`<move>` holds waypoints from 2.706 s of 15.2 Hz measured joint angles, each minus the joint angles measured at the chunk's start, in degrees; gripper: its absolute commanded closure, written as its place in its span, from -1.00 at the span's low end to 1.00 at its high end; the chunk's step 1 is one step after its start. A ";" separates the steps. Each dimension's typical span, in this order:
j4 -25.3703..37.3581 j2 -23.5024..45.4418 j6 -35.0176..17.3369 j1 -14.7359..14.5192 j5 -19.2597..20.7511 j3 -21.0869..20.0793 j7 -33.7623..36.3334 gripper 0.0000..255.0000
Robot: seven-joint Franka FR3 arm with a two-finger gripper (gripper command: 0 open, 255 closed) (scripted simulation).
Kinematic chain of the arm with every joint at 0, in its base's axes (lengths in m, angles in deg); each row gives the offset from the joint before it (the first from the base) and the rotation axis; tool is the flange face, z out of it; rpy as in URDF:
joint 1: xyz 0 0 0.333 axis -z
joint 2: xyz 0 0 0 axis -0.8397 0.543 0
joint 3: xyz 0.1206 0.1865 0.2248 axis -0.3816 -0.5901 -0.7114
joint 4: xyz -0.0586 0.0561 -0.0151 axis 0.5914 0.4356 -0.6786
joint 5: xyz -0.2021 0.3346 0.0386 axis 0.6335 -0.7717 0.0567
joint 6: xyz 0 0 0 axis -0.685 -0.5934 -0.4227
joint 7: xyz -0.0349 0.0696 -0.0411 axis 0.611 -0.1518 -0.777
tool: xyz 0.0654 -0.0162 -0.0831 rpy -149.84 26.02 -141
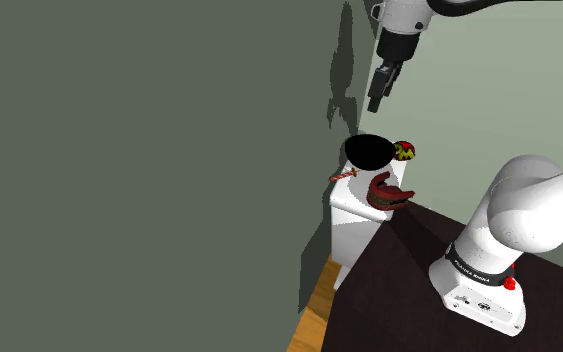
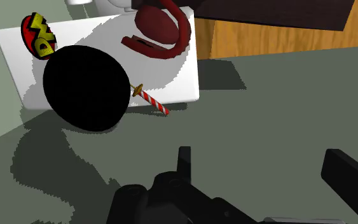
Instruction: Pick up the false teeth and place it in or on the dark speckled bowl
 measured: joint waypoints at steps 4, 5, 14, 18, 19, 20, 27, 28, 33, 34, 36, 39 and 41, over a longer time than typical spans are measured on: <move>-4.58 -1.31 -2.86 0.36 0.30 1.39 -1.04 -1.00; -6.16 -1.61 -3.93 0.43 0.29 1.75 -1.24 -1.00; -22.23 -2.42 -17.27 2.87 2.44 8.00 -5.83 -1.00; -27.97 -0.63 -23.83 4.40 3.88 11.17 -8.22 -1.00; -29.44 0.01 -25.71 4.96 4.39 12.15 -9.02 -1.00; -30.44 0.93 -27.39 5.35 4.77 13.00 -9.69 -1.00; -36.94 11.29 -42.42 7.40 6.97 18.97 -14.25 -1.00; -37.50 12.25 -43.88 7.37 7.02 19.24 -14.37 -1.00; -38.76 18.32 -51.14 6.56 6.77 20.57 -15.10 -1.00; -38.98 19.08 -52.14 6.45 6.72 20.74 -15.21 -1.00; -39.07 19.85 -53.01 6.33 6.65 20.92 -15.34 -1.00; -39.11 20.03 -53.26 6.29 6.62 20.95 -15.35 -1.00; -39.12 20.07 -53.30 6.28 6.62 20.96 -15.35 -1.00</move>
